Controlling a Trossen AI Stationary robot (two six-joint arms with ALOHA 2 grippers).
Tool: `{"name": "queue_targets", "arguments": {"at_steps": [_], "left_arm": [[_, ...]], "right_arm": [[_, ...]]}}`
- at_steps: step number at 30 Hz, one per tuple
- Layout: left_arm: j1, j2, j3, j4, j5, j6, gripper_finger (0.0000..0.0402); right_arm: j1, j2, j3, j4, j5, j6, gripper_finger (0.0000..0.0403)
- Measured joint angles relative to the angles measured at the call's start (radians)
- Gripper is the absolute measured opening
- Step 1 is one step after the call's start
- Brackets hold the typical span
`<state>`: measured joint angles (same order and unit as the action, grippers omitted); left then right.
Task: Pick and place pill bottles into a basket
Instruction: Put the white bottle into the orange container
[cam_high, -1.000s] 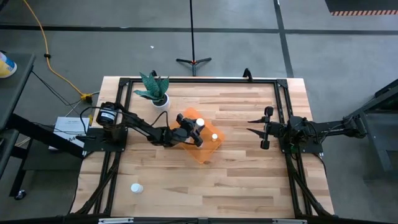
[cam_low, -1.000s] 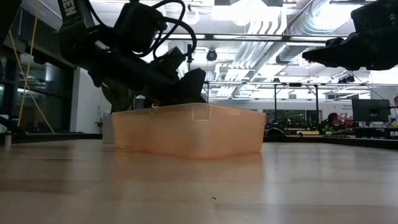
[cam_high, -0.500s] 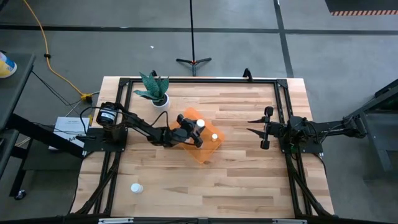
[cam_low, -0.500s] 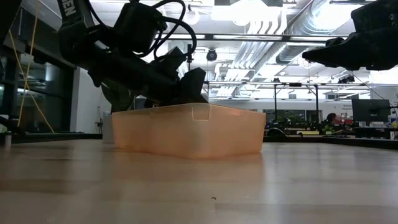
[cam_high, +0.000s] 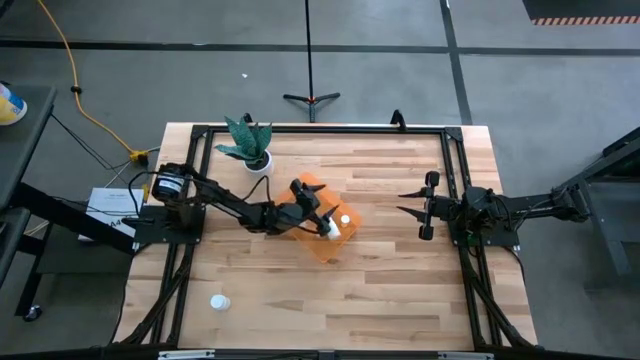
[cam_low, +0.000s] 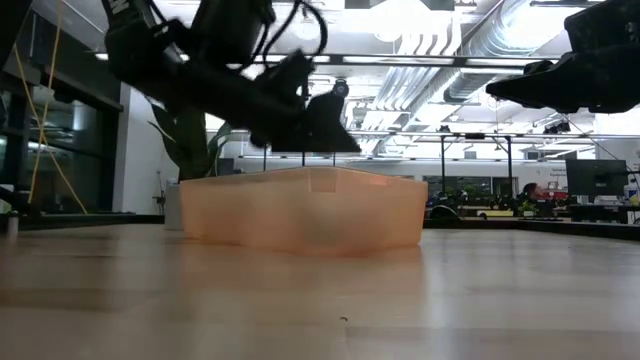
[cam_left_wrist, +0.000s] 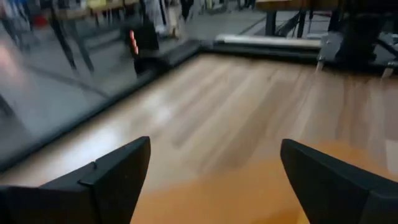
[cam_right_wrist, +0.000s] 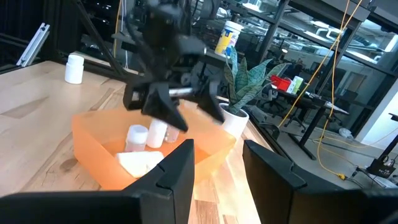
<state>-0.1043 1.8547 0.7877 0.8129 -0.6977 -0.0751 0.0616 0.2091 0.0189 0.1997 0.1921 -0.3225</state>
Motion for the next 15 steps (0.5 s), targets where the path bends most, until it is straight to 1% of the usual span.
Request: {"name": "queue_targets", "arguments": {"at_steps": [4,8,11,13,15], "left_arm": [[-0.001,-0.053,0.037,-0.002,-0.003,0.167,0.0394],[-0.028,-0.117,0.079,-0.054,0.015,0.258,0.0382],[-0.066,-0.170,0.121,-0.195,0.052,0.279,0.0373],[-0.101,-0.200,0.159,-0.324,0.063,0.280,0.0368],[-0.141,-0.224,0.212,-0.490,0.064,0.274,0.0364]], "right_arm": [[0.000,0.000,0.000,0.000,0.000,0.000,0.0129],[0.000,0.000,0.000,-0.002,0.001,0.000,0.0129],[0.000,0.000,0.000,-0.002,0.002,0.000,0.0129],[0.000,0.000,0.000,-0.002,0.002,0.000,0.0129],[0.000,0.000,0.000,-0.002,0.002,0.000,0.0129]]}}
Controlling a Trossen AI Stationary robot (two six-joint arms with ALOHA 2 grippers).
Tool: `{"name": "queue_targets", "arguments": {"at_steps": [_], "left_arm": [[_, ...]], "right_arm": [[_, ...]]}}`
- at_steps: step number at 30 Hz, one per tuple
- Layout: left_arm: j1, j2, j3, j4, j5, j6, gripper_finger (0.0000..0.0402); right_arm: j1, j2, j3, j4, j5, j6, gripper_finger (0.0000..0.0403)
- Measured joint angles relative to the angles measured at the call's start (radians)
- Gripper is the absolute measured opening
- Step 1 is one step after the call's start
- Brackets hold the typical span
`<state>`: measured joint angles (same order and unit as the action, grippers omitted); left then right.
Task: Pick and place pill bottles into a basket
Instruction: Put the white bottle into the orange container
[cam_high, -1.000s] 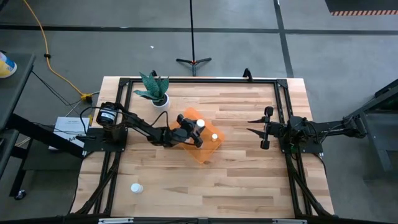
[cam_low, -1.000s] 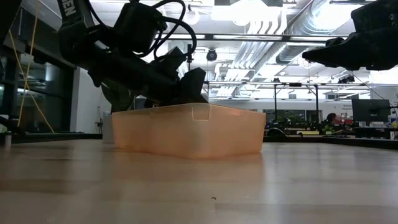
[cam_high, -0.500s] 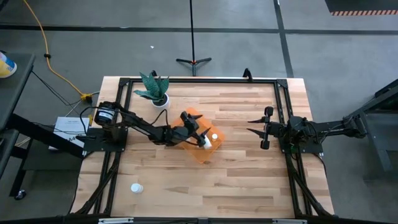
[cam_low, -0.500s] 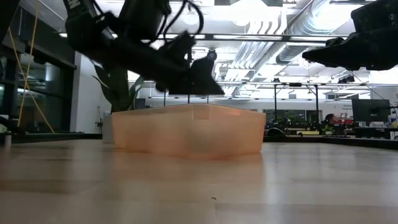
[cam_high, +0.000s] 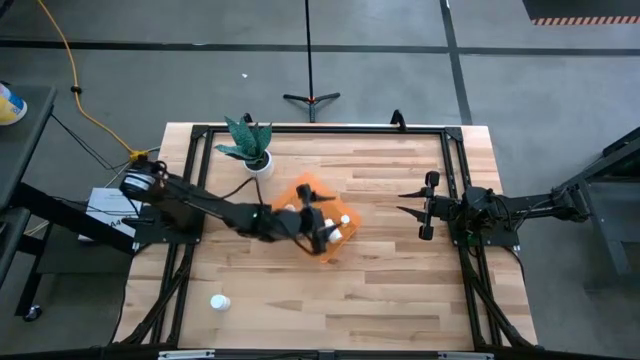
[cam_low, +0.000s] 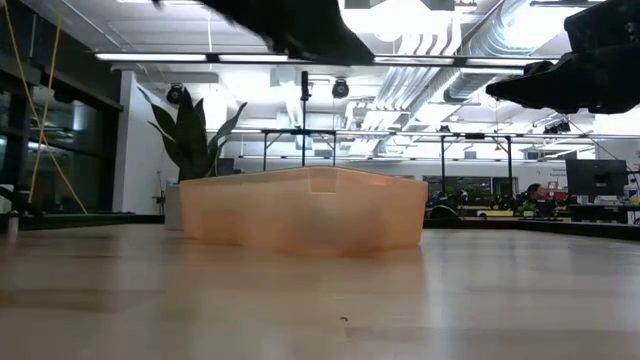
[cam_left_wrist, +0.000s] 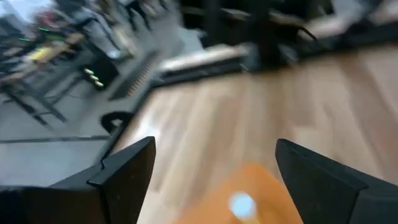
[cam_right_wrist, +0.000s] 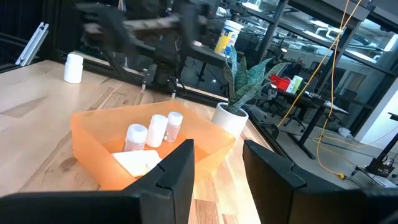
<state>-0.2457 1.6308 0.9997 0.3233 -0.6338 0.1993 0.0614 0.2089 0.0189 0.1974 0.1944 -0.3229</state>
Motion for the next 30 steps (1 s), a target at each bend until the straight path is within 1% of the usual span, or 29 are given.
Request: {"name": "queue_targets", "arguments": {"at_steps": [2,4,7,10,11,13,15,17,19,22,25,27,30], "left_arm": [[-0.046,-0.010,0.074,-0.191,0.001,-0.031,0.0361],[-0.092,-0.010,0.166,-0.412,0.011,-0.097,0.0359],[-0.156,-0.010,0.312,-0.719,0.060,-0.256,0.0358],[-0.203,-0.011,0.430,-0.960,0.142,-0.491,0.0358],[-0.214,-0.011,0.468,-1.039,0.179,-0.603,0.0358],[-0.237,-0.011,0.545,-1.179,0.272,-0.832,0.0357],[-0.260,-0.013,0.592,-1.268,0.374,-1.024,0.0358],[-0.283,-0.012,0.600,-1.305,0.457,-1.184,0.0358],[-0.309,-0.010,0.596,-1.340,0.505,-1.303,0.0358],[-0.352,-0.010,0.578,-1.444,0.527,-1.423,0.0358],[-0.380,0.006,0.540,-1.583,0.563,-1.602,0.0358],[-0.391,0.004,0.505,-1.643,0.627,-1.756,0.0358],[-0.391,0.009,0.437,-1.667,0.782,-1.950,0.0358]], "right_arm": [[0.000,0.000,0.000,0.000,0.000,0.000,0.0129],[0.000,0.000,0.000,0.000,0.000,0.000,0.0129],[0.000,0.000,0.000,0.001,0.001,0.001,0.0129],[0.000,0.000,0.000,0.001,0.001,0.004,0.0129],[0.000,0.000,0.000,0.001,0.001,0.004,0.0129],[0.000,0.000,0.000,0.001,0.001,0.004,0.0129],[0.000,0.000,0.000,0.001,0.001,0.005,0.0129],[0.000,0.000,0.000,0.001,0.001,0.005,0.0129],[0.000,0.000,0.000,0.001,0.001,0.003,0.0129],[0.000,0.000,0.000,0.001,0.001,0.001,0.0129],[0.000,0.000,0.000,0.002,0.001,-0.004,0.0129],[0.000,0.000,0.000,0.003,0.001,-0.015,0.0129],[0.000,0.000,0.000,0.004,0.001,-0.018,0.0129]]}}
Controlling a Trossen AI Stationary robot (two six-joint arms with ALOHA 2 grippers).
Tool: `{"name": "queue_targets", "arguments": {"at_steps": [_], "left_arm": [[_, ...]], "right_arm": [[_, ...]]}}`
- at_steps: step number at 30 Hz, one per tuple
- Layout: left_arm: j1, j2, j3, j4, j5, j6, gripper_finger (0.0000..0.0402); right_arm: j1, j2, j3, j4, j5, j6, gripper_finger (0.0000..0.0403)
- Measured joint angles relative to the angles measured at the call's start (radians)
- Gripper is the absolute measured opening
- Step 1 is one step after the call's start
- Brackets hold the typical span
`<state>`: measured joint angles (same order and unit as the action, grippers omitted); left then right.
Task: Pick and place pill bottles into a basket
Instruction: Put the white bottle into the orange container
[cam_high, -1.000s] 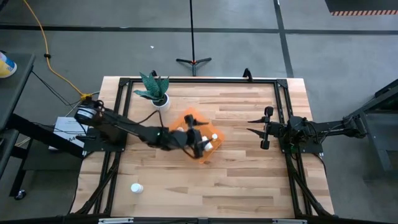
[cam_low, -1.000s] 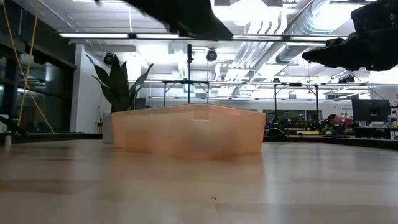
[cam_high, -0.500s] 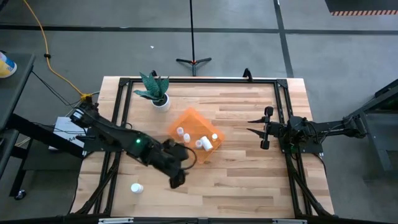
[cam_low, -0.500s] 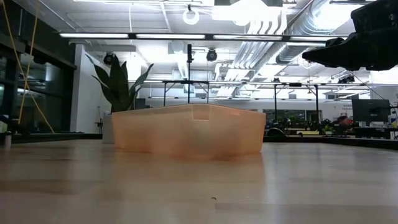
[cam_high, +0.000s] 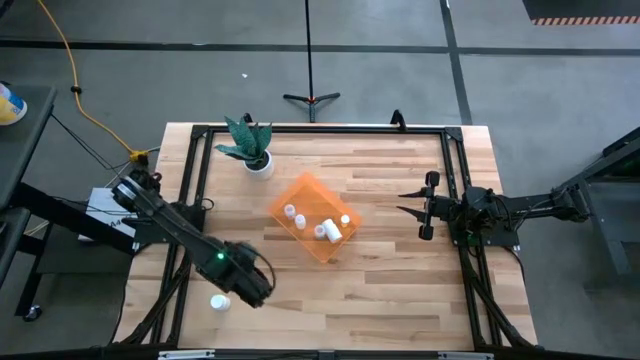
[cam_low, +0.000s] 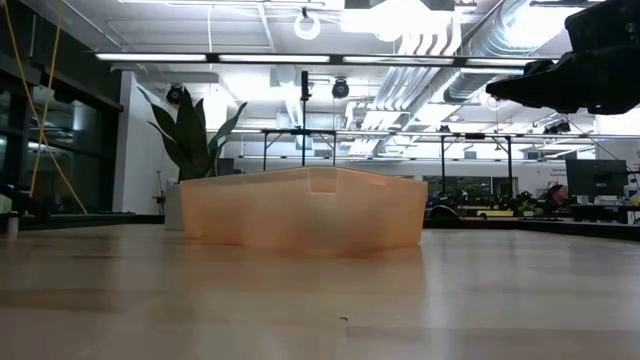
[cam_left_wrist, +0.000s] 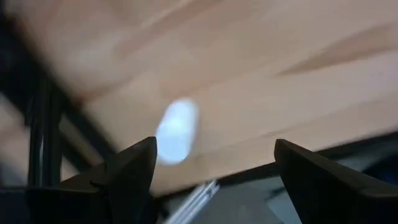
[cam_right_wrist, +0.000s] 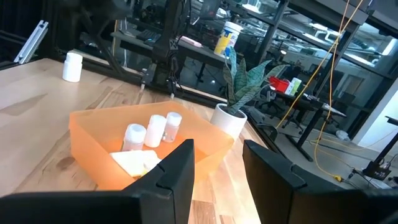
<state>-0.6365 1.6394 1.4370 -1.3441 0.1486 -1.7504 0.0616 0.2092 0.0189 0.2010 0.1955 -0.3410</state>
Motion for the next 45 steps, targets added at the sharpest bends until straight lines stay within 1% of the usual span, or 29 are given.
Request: {"name": "queue_targets", "arguments": {"at_steps": [2,4,6,9,12,16,21,26,34,38,41,45], "left_arm": [[0.000,0.001,-0.043,0.018,0.104,-0.072,0.0358],[0.001,-0.003,-0.091,0.074,0.161,-0.097,0.0358],[0.000,0.001,-0.136,0.137,0.179,-0.093,0.0358],[-0.006,-0.002,-0.187,0.218,0.183,-0.043,0.0358],[-0.016,0.000,-0.234,0.252,0.215,-0.034,0.0358],[-0.049,0.000,-0.265,0.254,0.256,-0.072,0.0358],[-0.091,0.000,-0.291,0.278,0.254,-0.118,0.0358],[-0.119,-0.001,-0.338,0.326,0.247,-0.114,0.0358],[-0.117,-0.001,-0.389,0.359,0.251,-0.092,0.0358],[-0.117,-0.001,-0.394,0.366,0.249,-0.089,0.0356],[-0.117,-0.001,-0.394,0.367,0.240,-0.078,0.0340],[-0.117,-0.001,-0.394,0.371,0.209,-0.056,0.0298]], "right_arm": [[0.000,0.000,0.000,0.001,0.000,0.000,0.0129],[0.000,0.000,0.000,0.005,0.000,-0.008,0.0129],[0.000,0.000,0.000,0.005,0.000,-0.031,0.0129],[0.000,0.000,0.000,0.005,0.000,-0.045,0.0129],[0.000,0.000,0.000,0.006,0.000,-0.046,0.0129],[0.000,0.000,0.000,0.006,0.000,-0.059,0.0129],[0.000,0.000,0.000,0.007,0.000,-0.061,0.0129],[0.000,0.000,0.000,0.011,0.000,-0.061,0.0129],[0.000,0.000,0.000,0.012,0.000,-0.062,0.0129],[0.000,0.000,0.000,0.013,0.000,-0.062,0.0129],[0.000,0.000,0.000,0.013,0.000,-0.062,0.0129],[0.000,0.000,0.000,0.013,0.000,-0.062,0.0129]]}}
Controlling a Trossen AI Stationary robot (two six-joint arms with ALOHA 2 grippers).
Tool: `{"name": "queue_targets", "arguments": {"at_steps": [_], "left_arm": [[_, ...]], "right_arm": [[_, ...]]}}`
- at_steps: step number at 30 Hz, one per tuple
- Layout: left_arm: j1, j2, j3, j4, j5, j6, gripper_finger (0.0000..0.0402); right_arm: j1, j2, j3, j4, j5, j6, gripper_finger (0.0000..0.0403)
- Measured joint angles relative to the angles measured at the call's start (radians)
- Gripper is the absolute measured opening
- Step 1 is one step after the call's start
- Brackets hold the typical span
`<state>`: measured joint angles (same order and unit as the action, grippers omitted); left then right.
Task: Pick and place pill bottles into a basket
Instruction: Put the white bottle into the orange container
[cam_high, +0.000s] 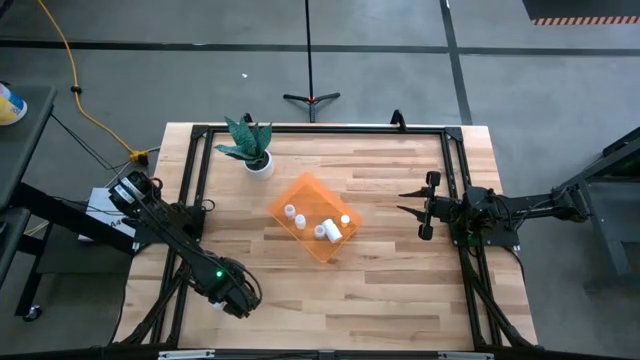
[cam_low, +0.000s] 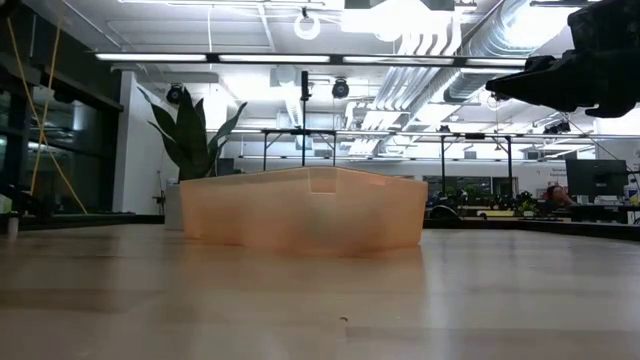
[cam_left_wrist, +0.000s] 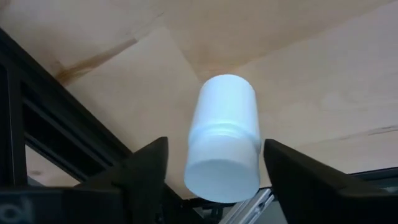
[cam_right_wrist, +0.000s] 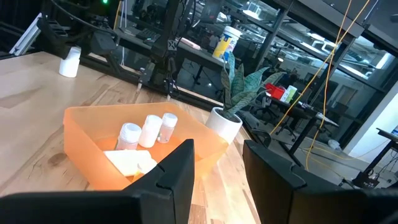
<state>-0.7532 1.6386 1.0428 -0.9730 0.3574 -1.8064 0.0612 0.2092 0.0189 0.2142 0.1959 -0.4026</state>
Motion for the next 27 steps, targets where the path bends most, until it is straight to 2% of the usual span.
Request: {"name": "queue_targets", "arguments": {"at_steps": [9,13,16,22,27], "left_arm": [[0.000,-0.002,0.001,0.010,0.004,0.049,0.0194],[0.000,-0.005,0.001,0.009,0.001,0.065,0.0192],[0.010,-0.012,0.001,0.014,-0.037,0.120,0.0194],[0.137,-0.050,0.002,0.012,-0.263,0.440,0.0205],[0.331,-0.058,0.046,0.039,-0.289,0.744,0.0193]], "right_arm": [[0.000,0.000,0.000,0.000,0.000,0.000,0.0129],[0.000,0.000,0.000,0.000,0.000,0.005,0.0129],[0.000,0.000,0.000,0.000,0.000,0.009,0.0129],[0.000,0.000,0.000,0.012,0.000,0.010,0.0129],[0.000,0.000,0.000,0.014,0.000,0.019,0.0129]]}}
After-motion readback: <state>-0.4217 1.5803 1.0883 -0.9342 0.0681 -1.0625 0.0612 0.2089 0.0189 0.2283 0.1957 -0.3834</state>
